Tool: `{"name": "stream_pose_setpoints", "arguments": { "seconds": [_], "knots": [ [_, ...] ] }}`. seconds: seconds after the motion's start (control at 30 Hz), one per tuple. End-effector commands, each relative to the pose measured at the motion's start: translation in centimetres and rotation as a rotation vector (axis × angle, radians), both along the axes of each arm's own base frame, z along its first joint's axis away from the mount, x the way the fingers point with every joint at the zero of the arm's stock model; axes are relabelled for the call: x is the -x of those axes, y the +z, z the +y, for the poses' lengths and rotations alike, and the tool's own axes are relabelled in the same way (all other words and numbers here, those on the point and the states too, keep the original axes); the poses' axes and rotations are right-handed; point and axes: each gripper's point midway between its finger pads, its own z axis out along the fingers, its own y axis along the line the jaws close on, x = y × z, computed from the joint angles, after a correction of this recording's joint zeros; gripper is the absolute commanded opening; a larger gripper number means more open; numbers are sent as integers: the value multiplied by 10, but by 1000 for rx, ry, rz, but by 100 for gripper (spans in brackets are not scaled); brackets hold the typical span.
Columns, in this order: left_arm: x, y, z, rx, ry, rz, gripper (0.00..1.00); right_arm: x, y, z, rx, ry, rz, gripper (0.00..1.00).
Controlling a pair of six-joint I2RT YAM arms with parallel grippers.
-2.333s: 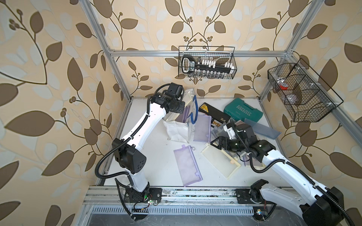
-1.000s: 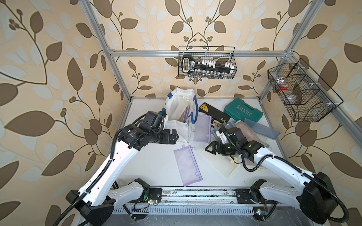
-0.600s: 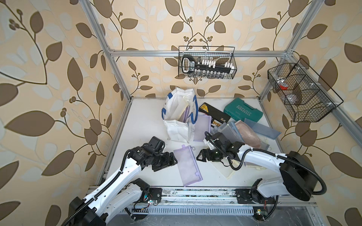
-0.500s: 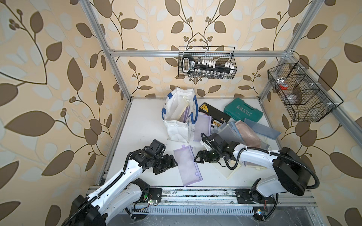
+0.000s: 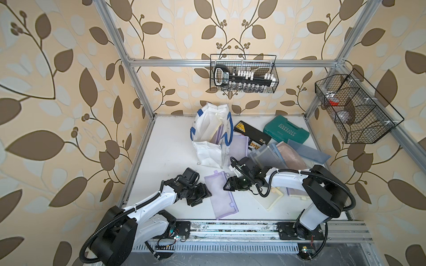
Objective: Put the pencil pouch into the canvas bag
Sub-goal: Pick up the pencil pouch from the center of the board.
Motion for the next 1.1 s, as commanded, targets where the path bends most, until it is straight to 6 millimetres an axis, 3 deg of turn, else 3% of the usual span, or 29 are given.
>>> {"name": "stream_pose_setpoints", "arguments": {
  "seconds": [0.0, 0.27, 0.4, 0.53, 0.6, 0.7, 0.93, 1.07],
  "knots": [
    [-12, -4, -13, 25, 2, -27, 61, 10, -15, 9, -3, 18, 56, 63],
    [-23, -14, -35, 17, -32, -40, 50, 14, -19, 14, -23, 23, 73, 36],
    [-25, -5, -40, 18, -58, -73, 35, 15, -12, 13, -36, 24, 60, 28],
    [-26, 9, -42, 19, -86, -104, 13, 16, -2, 9, -40, 24, 39, 14],
    [-23, 17, -42, 20, -113, -114, 6, 15, 6, 7, -40, 29, 18, 13],
    [-16, 30, -39, 5, -155, -129, 0, 16, 19, -2, -18, 26, -24, 17],
    [11, 82, -19, -20, -258, -180, 0, 7, 63, -37, 38, -52, -158, 46],
    [23, 118, -14, 4, -321, -236, 0, -13, 90, -69, 52, -158, -217, 62]
  ]
}}
